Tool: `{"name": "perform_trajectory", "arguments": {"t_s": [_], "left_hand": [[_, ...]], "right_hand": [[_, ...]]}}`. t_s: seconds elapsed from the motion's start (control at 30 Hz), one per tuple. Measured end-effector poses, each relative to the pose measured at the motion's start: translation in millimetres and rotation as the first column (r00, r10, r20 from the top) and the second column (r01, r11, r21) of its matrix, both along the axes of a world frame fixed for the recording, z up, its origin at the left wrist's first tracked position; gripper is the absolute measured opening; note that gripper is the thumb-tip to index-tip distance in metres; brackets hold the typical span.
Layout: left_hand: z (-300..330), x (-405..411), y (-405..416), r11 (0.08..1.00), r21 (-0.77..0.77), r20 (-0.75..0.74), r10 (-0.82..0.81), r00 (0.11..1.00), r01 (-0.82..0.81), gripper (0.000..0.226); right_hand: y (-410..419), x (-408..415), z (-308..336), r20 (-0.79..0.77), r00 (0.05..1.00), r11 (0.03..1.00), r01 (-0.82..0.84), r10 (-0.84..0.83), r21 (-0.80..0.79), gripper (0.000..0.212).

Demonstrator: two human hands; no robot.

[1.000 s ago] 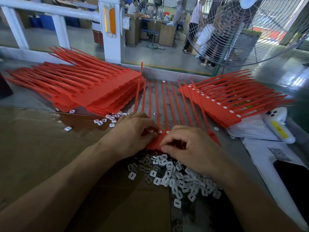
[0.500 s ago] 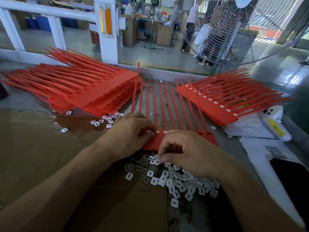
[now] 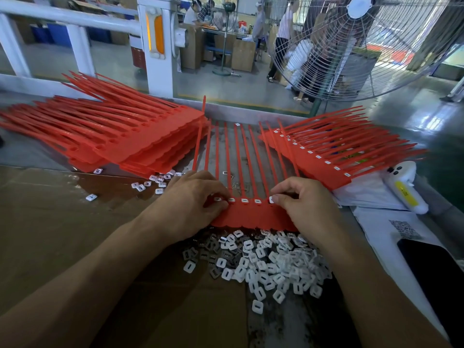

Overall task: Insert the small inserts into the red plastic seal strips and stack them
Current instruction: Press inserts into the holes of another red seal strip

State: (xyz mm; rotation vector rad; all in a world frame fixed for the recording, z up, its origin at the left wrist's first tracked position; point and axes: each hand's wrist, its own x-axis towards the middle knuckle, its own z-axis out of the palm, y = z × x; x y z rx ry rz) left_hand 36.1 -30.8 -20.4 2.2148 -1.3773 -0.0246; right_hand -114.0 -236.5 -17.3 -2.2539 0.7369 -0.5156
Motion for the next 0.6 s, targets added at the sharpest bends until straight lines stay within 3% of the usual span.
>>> {"name": "perform_trajectory", "arguments": {"t_s": [0.6], "left_hand": [[0.0, -0.2, -0.3, 1.0, -0.003, -0.005, 0.003, 1.0, -0.003, 0.023]], "right_hand": [[5.2, 0.7, 4.1, -0.072, 0.997, 0.991, -0.018, 0.008, -0.129, 0.016]]}}
